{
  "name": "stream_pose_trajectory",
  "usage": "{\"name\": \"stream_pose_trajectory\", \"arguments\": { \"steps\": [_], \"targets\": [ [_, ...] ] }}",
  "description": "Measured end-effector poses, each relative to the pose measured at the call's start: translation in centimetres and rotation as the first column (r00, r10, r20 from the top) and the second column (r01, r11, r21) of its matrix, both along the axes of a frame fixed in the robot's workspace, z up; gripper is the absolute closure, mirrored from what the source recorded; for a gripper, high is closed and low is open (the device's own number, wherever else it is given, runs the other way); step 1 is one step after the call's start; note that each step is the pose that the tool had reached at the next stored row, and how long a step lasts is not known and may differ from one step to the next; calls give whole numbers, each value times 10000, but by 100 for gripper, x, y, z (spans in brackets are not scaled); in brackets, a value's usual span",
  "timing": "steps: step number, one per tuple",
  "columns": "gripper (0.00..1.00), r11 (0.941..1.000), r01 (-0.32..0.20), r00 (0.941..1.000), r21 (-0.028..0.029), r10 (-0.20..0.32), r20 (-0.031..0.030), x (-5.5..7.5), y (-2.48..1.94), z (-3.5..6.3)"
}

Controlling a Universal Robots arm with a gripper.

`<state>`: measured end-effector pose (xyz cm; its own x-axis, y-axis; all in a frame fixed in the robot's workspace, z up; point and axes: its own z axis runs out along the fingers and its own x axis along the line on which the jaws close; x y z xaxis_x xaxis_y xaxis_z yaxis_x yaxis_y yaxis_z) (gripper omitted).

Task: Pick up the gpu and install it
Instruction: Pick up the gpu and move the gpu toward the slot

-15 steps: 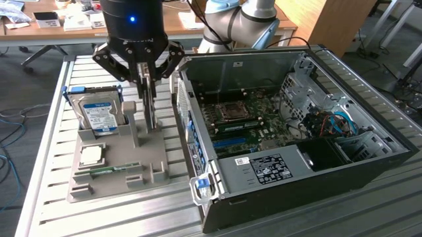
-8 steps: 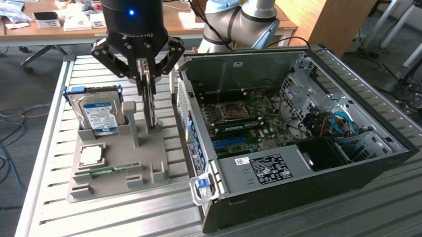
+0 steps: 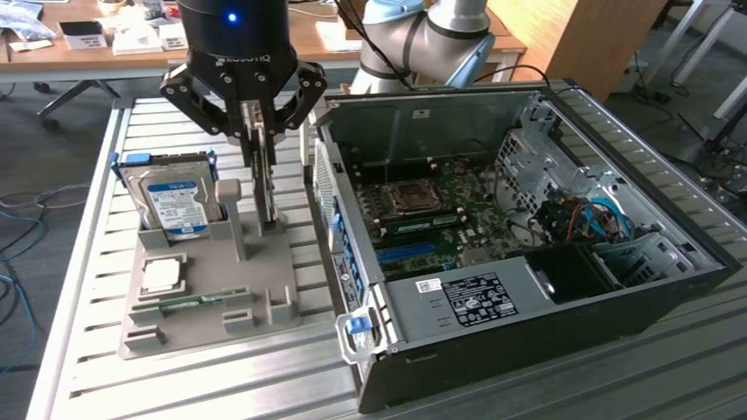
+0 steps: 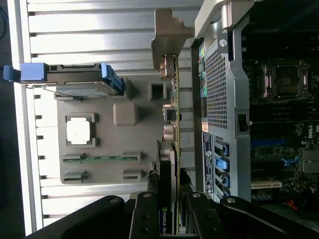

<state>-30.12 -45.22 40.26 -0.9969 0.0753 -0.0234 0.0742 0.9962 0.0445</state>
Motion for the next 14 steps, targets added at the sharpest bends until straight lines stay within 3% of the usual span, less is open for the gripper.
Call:
{"name": "stream_pose_trajectory", "arguments": {
  "steps": [14],
  "targets": [
    [73, 10000, 0, 10000, 0, 0, 0, 0, 0, 101]
  ]
}}
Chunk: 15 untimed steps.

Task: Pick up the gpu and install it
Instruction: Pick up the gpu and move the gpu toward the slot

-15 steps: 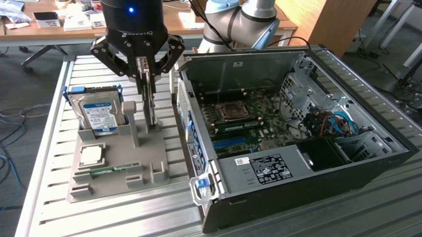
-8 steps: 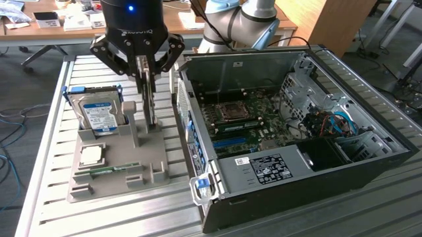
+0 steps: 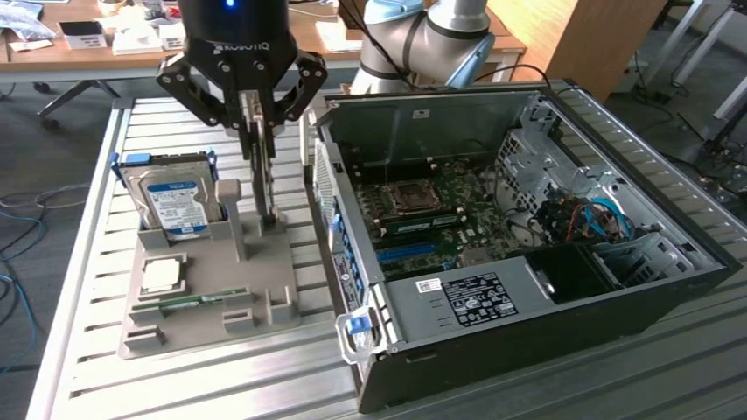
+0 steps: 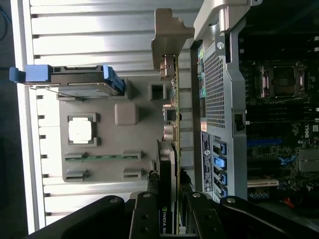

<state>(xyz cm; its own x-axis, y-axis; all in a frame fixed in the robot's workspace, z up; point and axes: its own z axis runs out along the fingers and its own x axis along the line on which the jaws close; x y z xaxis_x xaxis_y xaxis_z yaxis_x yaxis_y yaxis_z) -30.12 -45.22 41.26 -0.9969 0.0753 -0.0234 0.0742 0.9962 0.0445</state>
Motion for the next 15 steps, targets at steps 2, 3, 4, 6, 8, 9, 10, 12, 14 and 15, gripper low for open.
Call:
{"name": "stream_pose_trajectory", "arguments": {
  "steps": [2, 3, 4, 6, 8, 9, 10, 12, 14, 15],
  "targets": [
    [73, 10000, 0, 10000, 0, 0, 0, 0, 0, 19],
    [73, 10000, 0, 10000, 0, 0, 0, 0, 0, 28],
    [73, 10000, 0, 10000, 0, 0, 0, 0, 0, 36],
    [73, 10000, 0, 10000, 0, 0, 0, 0, 0, 49],
    [73, 10000, 0, 10000, 0, 0, 0, 0, 0, 61],
    [73, 10000, 0, 10000, 0, 0, 0, 0, 0, 66],
    [73, 10000, 0, 10000, 0, 0, 0, 0, 0, 71],
    [73, 10000, 0, 10000, 0, 0, 0, 0, 0, 77],
    [73, 10000, 0, 10000, 0, 0, 0, 0, 0, 78],
    [73, 10000, 0, 10000, 0, 0, 0, 0, 0, 78]
  ]
}}
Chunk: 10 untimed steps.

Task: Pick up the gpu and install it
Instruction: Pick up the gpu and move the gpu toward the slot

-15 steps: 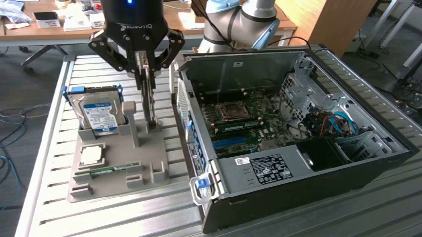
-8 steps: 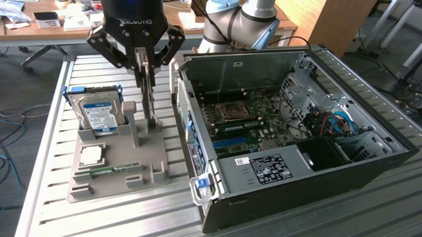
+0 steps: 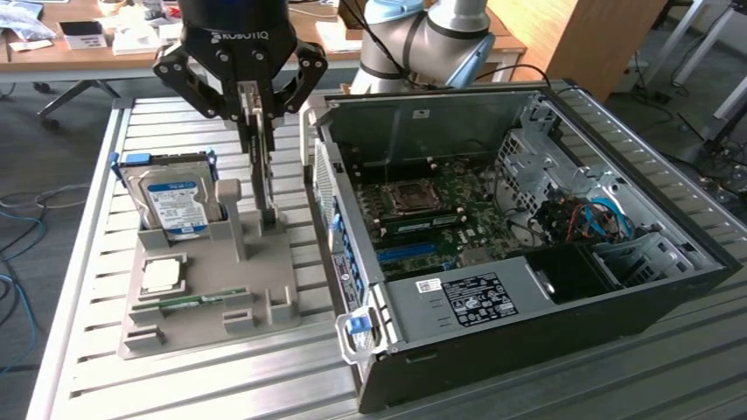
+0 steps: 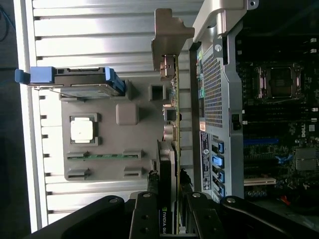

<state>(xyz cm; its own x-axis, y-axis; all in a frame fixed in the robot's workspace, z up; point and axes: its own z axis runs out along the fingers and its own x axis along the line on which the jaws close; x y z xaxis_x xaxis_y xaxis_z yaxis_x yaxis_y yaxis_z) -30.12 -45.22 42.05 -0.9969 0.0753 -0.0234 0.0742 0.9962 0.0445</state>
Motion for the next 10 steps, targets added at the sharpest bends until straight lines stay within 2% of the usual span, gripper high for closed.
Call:
{"name": "stream_pose_trajectory", "arguments": {
  "steps": [10],
  "targets": [
    [73, 10000, 0, 10000, -2, 0, -1, 0, 0, 8]
  ]
}}
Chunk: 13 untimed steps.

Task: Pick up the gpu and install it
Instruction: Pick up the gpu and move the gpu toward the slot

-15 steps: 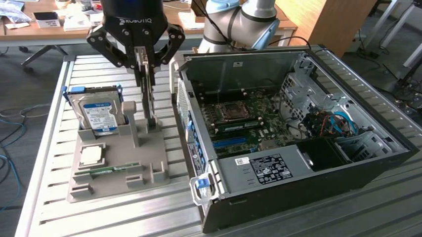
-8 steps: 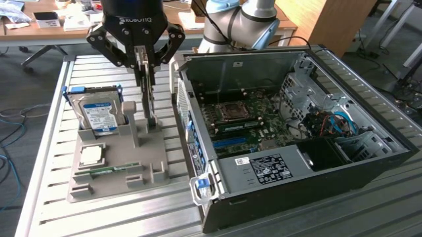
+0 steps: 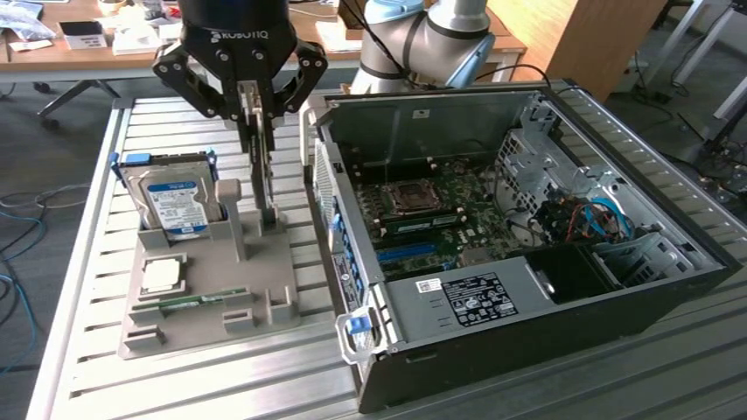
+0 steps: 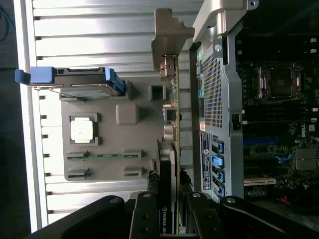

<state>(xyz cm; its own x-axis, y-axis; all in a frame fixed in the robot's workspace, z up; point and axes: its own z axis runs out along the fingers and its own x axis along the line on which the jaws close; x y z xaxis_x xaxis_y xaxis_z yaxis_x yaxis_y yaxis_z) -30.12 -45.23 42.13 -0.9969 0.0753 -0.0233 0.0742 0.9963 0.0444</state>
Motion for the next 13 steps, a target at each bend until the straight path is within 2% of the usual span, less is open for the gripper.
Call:
{"name": "stream_pose_trajectory", "arguments": {
  "steps": [6, 13],
  "targets": [
    [73, 10000, 1, 10000, 2, -1, 1, 0, 0, 72],
    [73, 10000, 0, 10000, 2, 0, 1, 0, 0, 77]
  ]
}}
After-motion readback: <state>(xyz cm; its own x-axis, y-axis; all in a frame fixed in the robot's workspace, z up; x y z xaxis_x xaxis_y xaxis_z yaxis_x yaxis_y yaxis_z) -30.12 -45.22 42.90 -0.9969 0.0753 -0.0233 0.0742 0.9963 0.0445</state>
